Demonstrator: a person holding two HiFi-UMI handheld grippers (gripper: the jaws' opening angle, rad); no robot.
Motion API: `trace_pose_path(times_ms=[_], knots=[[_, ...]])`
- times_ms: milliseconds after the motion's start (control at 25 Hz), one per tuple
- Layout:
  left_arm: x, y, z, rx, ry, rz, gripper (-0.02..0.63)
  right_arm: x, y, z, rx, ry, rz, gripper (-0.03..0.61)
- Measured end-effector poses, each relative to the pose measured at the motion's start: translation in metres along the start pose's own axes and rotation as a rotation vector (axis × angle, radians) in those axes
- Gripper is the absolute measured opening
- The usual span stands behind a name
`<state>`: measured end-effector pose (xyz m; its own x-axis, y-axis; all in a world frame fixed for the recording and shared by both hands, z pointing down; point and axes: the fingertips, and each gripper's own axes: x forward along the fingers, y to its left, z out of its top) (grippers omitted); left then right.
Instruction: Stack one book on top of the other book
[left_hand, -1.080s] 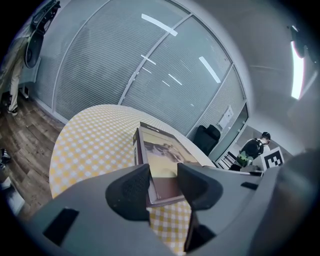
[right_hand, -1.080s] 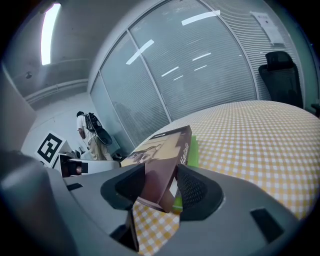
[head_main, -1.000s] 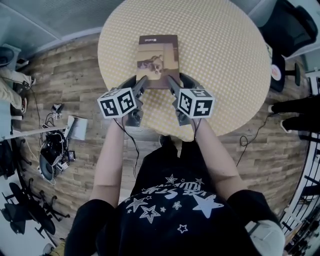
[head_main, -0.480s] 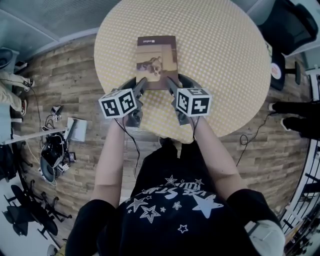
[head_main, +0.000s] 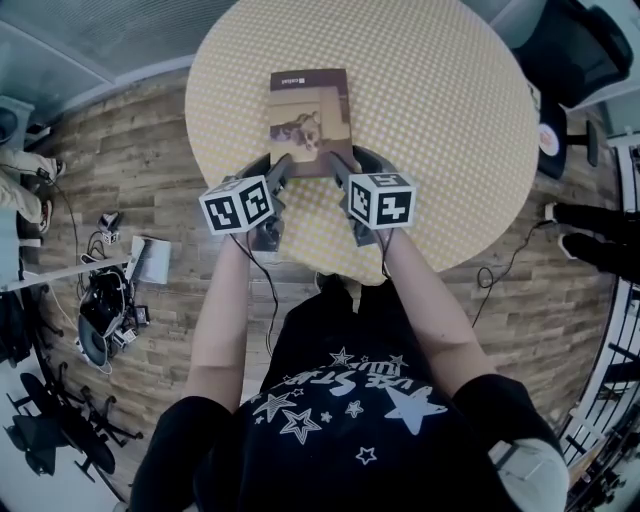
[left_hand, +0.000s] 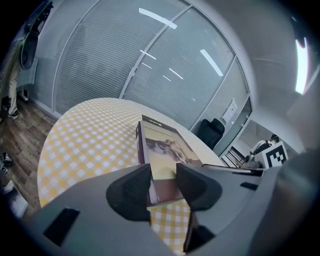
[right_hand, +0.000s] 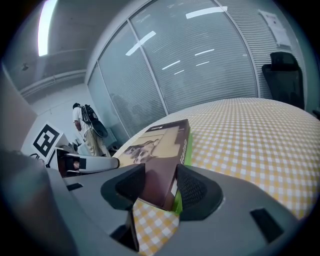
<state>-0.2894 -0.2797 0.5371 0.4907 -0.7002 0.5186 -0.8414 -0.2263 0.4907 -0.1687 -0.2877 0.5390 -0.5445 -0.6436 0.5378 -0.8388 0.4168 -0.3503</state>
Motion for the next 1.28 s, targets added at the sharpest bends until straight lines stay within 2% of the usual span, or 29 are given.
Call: trace_pose_path(times_ms=[200,360,680,840,920,1080,1280], knots=[[-0.003,0.003,-0.001,0.005,-0.007,0.0,0.166,0.001,0.002,-0.002,0.027,-0.008,0.016,0.209],[-0.004,0.001,0.002,0.08,0.001,0.037,0.173,-0.01,-0.011,0.002,0.091,-0.05,0.03,0.209],[-0.03,-0.007,0.021,0.162,-0.136,0.089,0.187,-0.082,-0.048,0.003,0.134,-0.16,-0.066,0.207],[-0.038,-0.041,0.005,0.328,-0.104,0.053,0.187,-0.127,-0.067,-0.007,0.159,-0.188,-0.101,0.207],[-0.043,-0.061,-0.006,0.381,-0.094,0.028,0.187,-0.15,-0.077,-0.011,0.153,-0.193,-0.112,0.202],[-0.061,-0.098,-0.026,0.399,-0.11,0.02,0.186,-0.191,-0.088,-0.023,0.15,-0.203,-0.111,0.186],[-0.074,-0.147,-0.051,0.421,-0.119,0.007,0.187,-0.227,-0.087,-0.044,0.165,-0.214,-0.043,0.154]])
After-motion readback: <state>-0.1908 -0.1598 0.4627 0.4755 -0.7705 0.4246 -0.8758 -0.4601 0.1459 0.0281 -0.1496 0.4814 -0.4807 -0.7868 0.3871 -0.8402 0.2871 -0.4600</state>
